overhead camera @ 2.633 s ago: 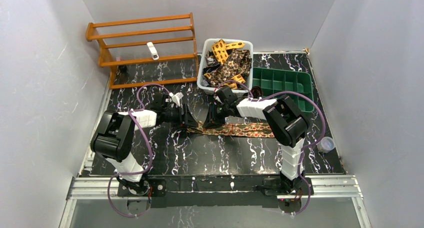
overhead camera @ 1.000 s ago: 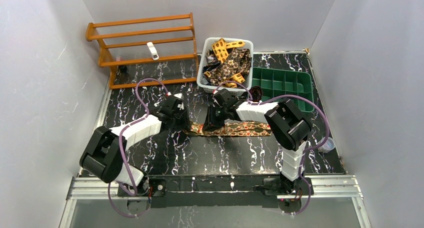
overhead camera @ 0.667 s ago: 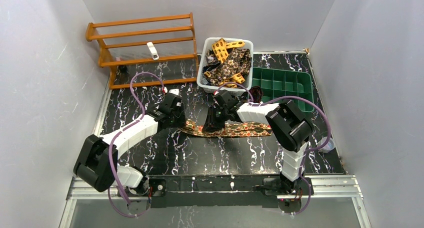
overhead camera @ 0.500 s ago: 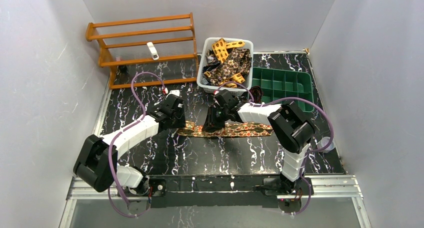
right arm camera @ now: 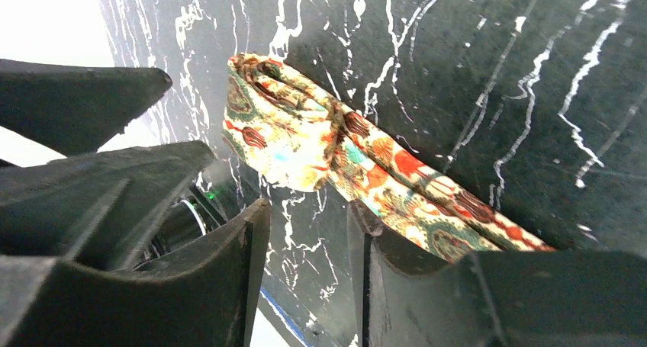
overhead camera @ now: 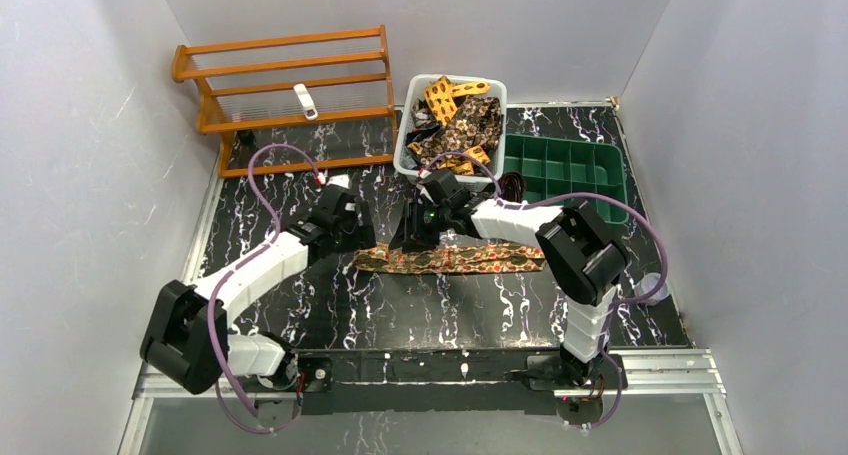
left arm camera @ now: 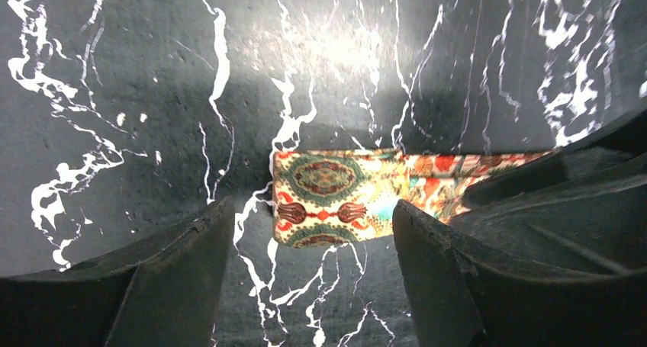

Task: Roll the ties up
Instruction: Roll the tie at the center of the board.

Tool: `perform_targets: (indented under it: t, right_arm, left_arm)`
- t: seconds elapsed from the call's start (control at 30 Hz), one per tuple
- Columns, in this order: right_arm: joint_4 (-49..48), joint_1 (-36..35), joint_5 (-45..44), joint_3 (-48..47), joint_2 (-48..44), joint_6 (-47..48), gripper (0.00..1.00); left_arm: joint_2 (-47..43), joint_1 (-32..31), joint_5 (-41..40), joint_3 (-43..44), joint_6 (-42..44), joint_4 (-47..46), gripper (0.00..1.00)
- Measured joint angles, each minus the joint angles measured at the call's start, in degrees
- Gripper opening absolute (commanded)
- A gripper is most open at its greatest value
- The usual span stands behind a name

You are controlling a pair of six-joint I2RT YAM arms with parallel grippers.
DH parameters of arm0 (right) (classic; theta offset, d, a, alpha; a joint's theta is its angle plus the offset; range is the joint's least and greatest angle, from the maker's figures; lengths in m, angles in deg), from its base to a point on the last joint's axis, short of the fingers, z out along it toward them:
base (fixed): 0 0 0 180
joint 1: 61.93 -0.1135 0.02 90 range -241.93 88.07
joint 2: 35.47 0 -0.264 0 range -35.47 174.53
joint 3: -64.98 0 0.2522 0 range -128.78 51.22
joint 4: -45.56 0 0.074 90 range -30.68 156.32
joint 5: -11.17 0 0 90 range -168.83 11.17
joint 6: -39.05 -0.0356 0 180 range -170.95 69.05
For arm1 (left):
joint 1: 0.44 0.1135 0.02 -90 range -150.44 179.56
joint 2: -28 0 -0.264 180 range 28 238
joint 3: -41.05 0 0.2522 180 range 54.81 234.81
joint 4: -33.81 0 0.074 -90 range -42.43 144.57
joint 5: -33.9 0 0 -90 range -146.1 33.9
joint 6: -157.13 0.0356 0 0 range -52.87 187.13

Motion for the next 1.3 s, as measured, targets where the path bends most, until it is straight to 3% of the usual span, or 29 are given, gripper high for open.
perform_targets:
  t: [0.3,0.87,1.3]
  right_arm:
    - [-1.7,-0.96,1.88,-4.11,6.51,-2.6,0.52]
    - [-4.17,-1.73,5.77,-4.39,9.18,-4.04,0.32]
    - [-3.61,-2.29,5.25,-4.33,9.18,-4.55,0.39]
  left_arm:
    - [-1.77,13.73,12.04,-2.08,-1.97,-3.43,0.76]
    - [1.11,19.43,27.69,-13.18,-6.8,-15.39,0.77]
    - [2.69,20.0,31.93,-14.27,-6.64,-20.68,0.73]
